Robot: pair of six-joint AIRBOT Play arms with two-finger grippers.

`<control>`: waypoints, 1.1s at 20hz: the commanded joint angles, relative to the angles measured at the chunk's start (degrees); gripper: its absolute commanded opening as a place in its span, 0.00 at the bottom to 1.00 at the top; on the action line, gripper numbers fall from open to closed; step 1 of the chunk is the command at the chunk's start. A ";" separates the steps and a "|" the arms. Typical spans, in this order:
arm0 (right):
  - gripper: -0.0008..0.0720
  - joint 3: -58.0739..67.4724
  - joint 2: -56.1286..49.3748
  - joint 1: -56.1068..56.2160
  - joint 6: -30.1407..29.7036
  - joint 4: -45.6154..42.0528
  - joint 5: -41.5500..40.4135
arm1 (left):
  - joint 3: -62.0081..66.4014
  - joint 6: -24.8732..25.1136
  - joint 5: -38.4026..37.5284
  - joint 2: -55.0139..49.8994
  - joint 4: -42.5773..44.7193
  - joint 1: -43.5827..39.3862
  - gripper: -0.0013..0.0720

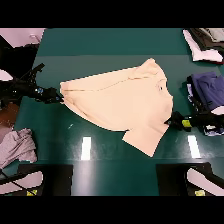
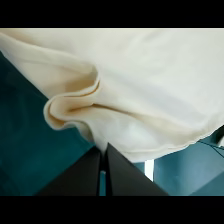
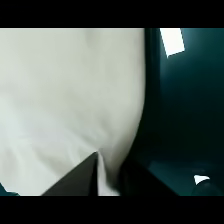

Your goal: Fold the shirts.

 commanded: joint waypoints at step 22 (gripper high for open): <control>0.03 86.27 23.98 3.58 0.63 -11.63 -1.95 | 58.99 -8.35 14.84 32.04 -0.07 0.07 0.05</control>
